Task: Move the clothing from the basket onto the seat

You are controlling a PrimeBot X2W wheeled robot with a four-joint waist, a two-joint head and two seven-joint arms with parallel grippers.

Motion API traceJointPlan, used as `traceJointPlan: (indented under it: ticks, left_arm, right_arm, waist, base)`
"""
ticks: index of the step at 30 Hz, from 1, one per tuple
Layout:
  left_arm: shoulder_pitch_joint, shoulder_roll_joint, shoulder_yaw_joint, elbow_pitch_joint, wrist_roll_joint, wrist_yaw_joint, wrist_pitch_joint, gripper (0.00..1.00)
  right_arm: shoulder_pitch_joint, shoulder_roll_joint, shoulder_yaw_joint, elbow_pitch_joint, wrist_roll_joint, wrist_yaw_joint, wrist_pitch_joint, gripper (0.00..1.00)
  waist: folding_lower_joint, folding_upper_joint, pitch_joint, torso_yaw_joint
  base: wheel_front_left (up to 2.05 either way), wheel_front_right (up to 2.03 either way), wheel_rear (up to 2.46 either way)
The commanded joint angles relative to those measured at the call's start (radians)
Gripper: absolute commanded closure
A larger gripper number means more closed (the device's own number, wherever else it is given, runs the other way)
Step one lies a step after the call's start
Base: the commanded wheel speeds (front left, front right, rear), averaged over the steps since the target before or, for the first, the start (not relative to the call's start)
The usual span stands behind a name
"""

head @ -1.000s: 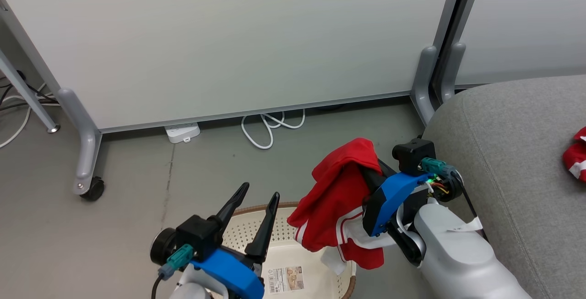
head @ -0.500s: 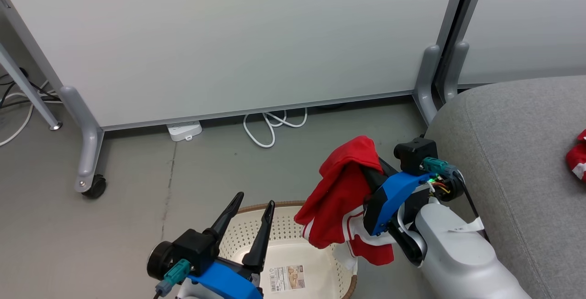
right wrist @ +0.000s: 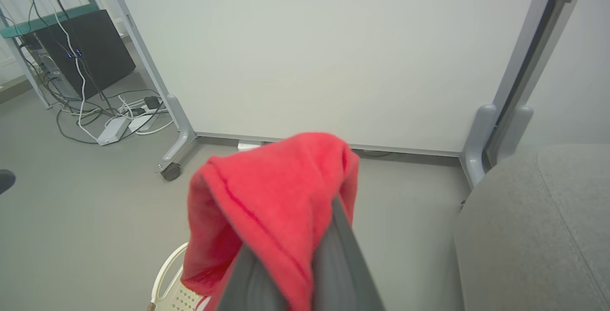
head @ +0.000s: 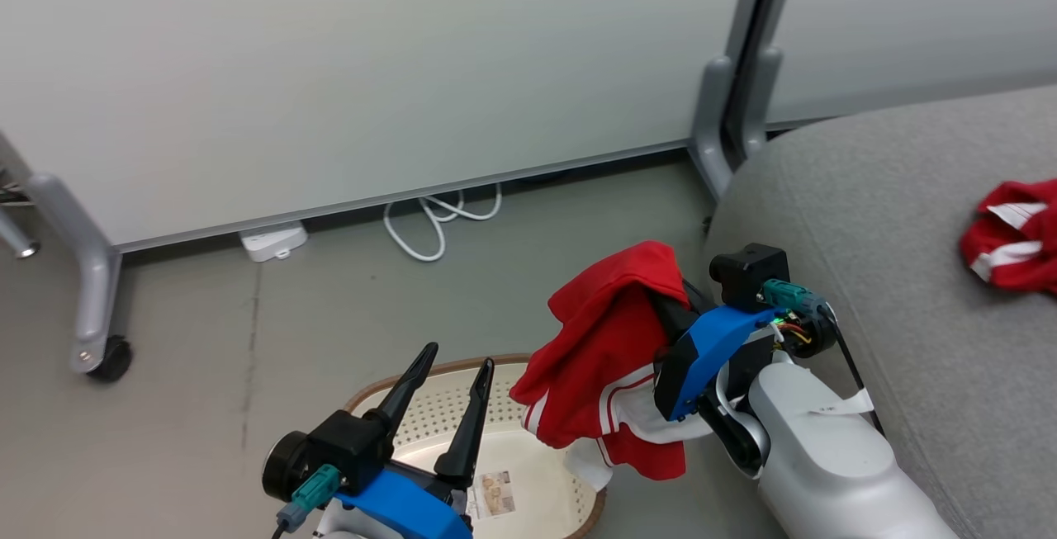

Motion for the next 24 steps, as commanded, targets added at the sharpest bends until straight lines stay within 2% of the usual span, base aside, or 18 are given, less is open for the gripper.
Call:
traceJointPlan:
  ticks: [1, 16, 24]
  left_arm:
    - [-0.013, 0.004, -0.002, -0.006, -0.003, -0.003, -0.005, 0.00]
    - [-0.041, 0.018, -0.018, -0.014, -0.001, -0.003, -0.005, 0.00]
    - [-0.050, 0.024, -0.027, -0.015, 0.000, -0.003, -0.005, 0.00]
  right_arm:
    - [0.008, -0.001, -0.002, -0.007, -0.005, 0.000, 0.001, 1.00]
    - [0.023, -0.001, -0.016, -0.040, -0.018, 0.000, 0.005, 1.00]
    - [0.033, -0.001, -0.031, -0.051, -0.023, 0.000, 0.004, 1.00]
  waist:
    - [0.0000, 0.0000, 0.013, -0.040]
    - [0.0000, 0.0000, 0.046, -0.282]
    - [0.0000, 0.0000, 0.064, -0.385]
  base:
    - [0.00, 0.00, 0.00]
    - [0.00, 0.00, 0.00]
    - [0.00, 0.00, 0.00]
